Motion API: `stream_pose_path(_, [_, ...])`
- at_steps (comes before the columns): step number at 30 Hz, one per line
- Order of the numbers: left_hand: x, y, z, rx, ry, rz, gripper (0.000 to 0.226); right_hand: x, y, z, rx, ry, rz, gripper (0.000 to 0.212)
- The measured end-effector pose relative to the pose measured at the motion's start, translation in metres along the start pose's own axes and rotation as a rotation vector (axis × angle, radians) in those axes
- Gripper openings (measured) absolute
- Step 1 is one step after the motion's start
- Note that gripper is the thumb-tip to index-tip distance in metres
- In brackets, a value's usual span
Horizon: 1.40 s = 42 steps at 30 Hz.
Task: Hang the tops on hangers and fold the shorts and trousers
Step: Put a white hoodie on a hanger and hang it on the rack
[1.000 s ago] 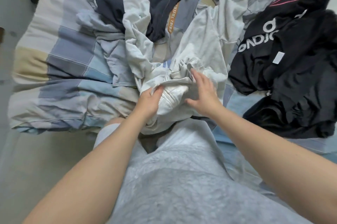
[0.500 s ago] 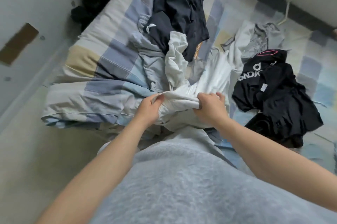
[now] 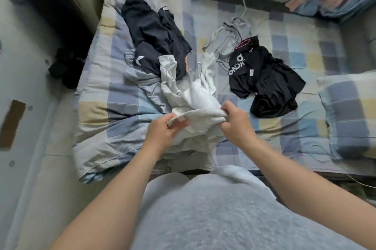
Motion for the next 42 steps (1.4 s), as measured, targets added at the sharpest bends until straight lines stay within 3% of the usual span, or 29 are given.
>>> stream_pose_path(3, [0.012,-0.003,0.022,-0.062,0.098,0.124,0.052,0.005,-0.003,-0.015,0.056,0.106,0.056,0.034])
stream_pose_path(5, [0.011,0.002,0.038,-0.1,0.134,0.204,0.047,0.017,0.005,-0.026,0.045,0.165,0.081,0.026])
stream_pose_path(9, [0.015,0.011,0.039,-0.103,0.175,0.294,0.058,0.017,0.011,-0.048,0.079,0.22,0.078,0.025])
stream_pose_path(15, [0.031,0.03,0.011,-0.144,0.257,0.183,0.013,0.007,-0.01,-0.069,0.233,0.153,0.013,0.013])
stream_pose_path(23, [0.073,0.063,-0.008,-0.285,0.288,0.003,0.017,0.019,-0.068,-0.099,0.316,0.196,0.265,0.032])
stream_pose_path(27, [0.118,0.07,-0.004,-0.283,0.362,-0.083,0.009,0.014,-0.109,-0.111,0.331,0.128,0.393,0.018])
stream_pose_path(29, [0.139,0.073,-0.006,-0.302,0.413,-0.089,0.014,0.011,-0.125,-0.117,0.35,0.1,0.431,0.02])
stream_pose_path(33, [0.176,0.086,-0.023,-0.374,0.511,-0.004,0.051,0.007,-0.154,-0.124,0.373,0.075,0.519,0.016])
stream_pose_path(36, [0.199,0.106,-0.039,-0.369,0.624,0.141,0.057,0.006,-0.174,-0.127,0.387,0.048,0.562,0.012])
stream_pose_path(39, [0.214,0.128,-0.048,-0.313,0.647,0.159,0.033,0.011,-0.194,-0.128,0.355,-0.021,0.549,0.012])
stream_pose_path(41, [0.222,0.141,-0.05,-0.24,0.637,0.057,0.011,0.025,-0.205,-0.126,0.318,-0.059,0.554,0.016])
stream_pose_path(42, [0.227,0.147,-0.051,-0.196,0.635,0.013,0.011,0.035,-0.211,-0.125,0.302,-0.074,0.56,0.019])
Point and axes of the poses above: each hand's wrist, its own z-axis towards the middle knuckle, its own y-axis out of the palm, x = y × z, the point moved 3 cm from there along z, towards the middle knuckle, and after that the axes turned 3 degrees about -y, right-handed, at the moved point
